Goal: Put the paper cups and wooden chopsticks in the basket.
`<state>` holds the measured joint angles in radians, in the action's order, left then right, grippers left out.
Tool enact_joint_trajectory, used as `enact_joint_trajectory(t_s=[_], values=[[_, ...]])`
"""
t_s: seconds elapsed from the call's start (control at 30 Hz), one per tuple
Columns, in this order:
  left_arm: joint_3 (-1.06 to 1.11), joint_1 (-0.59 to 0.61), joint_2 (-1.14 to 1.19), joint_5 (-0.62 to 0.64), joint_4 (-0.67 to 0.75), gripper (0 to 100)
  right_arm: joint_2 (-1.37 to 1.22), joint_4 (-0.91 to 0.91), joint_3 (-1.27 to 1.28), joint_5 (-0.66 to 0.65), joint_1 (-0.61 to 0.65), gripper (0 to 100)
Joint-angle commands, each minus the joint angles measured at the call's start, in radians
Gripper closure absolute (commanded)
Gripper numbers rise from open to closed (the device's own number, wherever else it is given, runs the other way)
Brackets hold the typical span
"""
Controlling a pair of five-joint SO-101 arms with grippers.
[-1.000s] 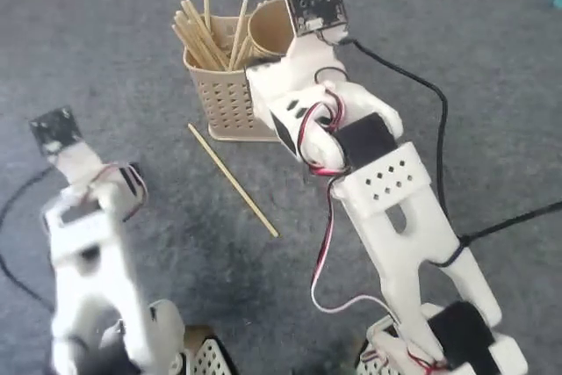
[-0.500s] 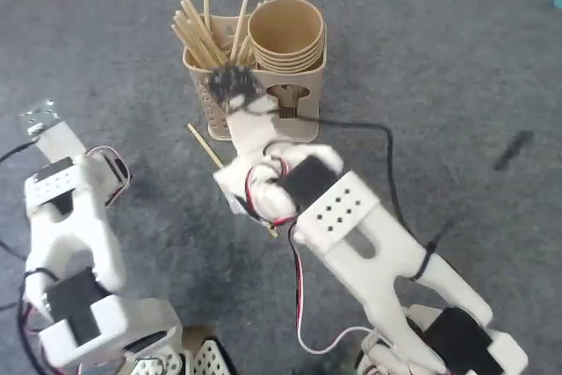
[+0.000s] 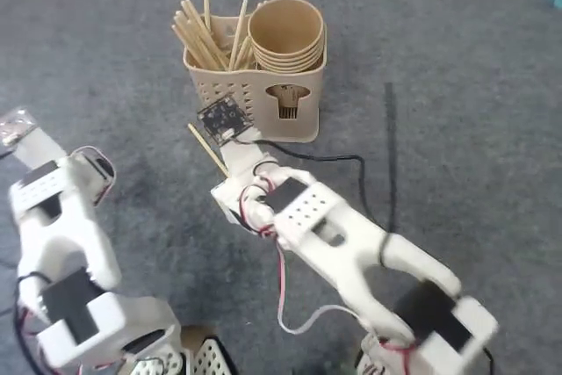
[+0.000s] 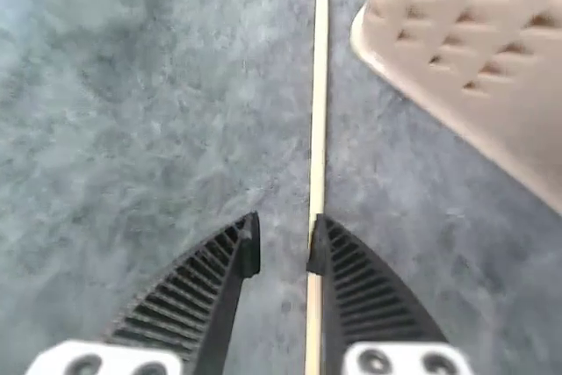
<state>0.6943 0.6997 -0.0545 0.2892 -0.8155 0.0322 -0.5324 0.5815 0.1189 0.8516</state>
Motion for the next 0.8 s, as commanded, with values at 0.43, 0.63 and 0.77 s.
enact_joint_trajectory(t_s=[0.43, 0.63, 0.77], values=[[-0.036, 0.005, -0.006, 0.020, 0.026, 80, -0.432, 0.042, -0.362, -0.020, -0.038, 92.3], [-0.036, 0.005, -0.006, 0.020, 0.026, 80, -0.410, 0.041, -0.359, -0.020, -0.045, 92.3], [-0.036, 0.005, -0.006, 0.018, 0.026, 80, -0.302, -0.096, -0.359, -0.020, -0.016, 92.3]])
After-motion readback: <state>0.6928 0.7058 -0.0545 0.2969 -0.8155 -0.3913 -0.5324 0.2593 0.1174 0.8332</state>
